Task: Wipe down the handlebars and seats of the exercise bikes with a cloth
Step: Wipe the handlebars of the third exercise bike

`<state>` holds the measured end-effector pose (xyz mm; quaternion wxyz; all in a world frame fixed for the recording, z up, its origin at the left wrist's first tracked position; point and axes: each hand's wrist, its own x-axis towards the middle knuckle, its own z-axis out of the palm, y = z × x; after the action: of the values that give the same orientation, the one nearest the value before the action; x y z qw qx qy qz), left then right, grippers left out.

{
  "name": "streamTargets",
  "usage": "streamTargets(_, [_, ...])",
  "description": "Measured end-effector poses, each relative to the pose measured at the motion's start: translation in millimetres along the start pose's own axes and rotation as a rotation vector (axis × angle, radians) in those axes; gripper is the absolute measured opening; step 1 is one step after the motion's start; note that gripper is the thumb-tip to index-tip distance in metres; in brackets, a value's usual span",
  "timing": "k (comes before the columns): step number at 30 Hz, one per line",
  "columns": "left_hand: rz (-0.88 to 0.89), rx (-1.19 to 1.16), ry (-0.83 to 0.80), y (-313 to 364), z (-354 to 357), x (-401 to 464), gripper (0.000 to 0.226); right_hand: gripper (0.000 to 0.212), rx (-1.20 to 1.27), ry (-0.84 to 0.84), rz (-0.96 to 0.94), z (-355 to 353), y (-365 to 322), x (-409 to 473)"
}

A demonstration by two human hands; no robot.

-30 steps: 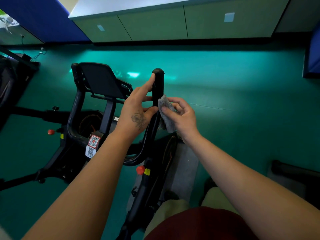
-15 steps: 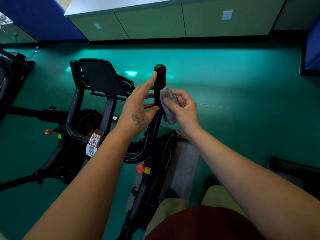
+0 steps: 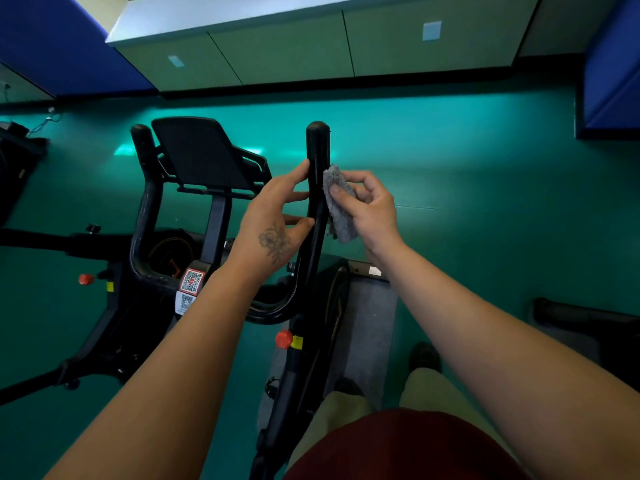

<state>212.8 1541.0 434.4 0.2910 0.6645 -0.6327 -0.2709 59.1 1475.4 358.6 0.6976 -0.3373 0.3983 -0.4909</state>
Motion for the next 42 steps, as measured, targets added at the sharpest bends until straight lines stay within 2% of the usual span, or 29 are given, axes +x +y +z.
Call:
streamTargets(9, [0.059,0.016,-0.001,-6.0,1.0,-11.1,0.068,0.02,0.009,-0.02,0.109,-4.5,34.4,-51.1])
streamTargets(13, [0.08,0.017,-0.013,-8.2,0.6,-15.9,0.065,0.023,-0.087,0.036,0.04,0.3,32.0,-51.2])
streamTargets(20, [0.092,0.006,-0.051,-11.1,-3.1,-28.3,0.066,0.027,-0.14,0.06,-0.007,2.5,16.8,-39.7])
streamTargets(28, [0.081,-0.042,-0.028,-13.4,-0.2,-34.6,0.062,0.026,-0.075,-0.006,0.063,2.2,37.5,-72.2])
streamTargets(36, [0.071,-0.049,-0.086,-17.0,-5.6,-38.4,0.073,0.025,-0.147,0.093,0.024,11.6,21.6,-56.3])
streamTargets(42, [0.058,-0.08,-0.074,-21.9,-4.3,-46.1,0.072,0.025,-0.152,0.062,0.058,9.6,19.9,-57.2])
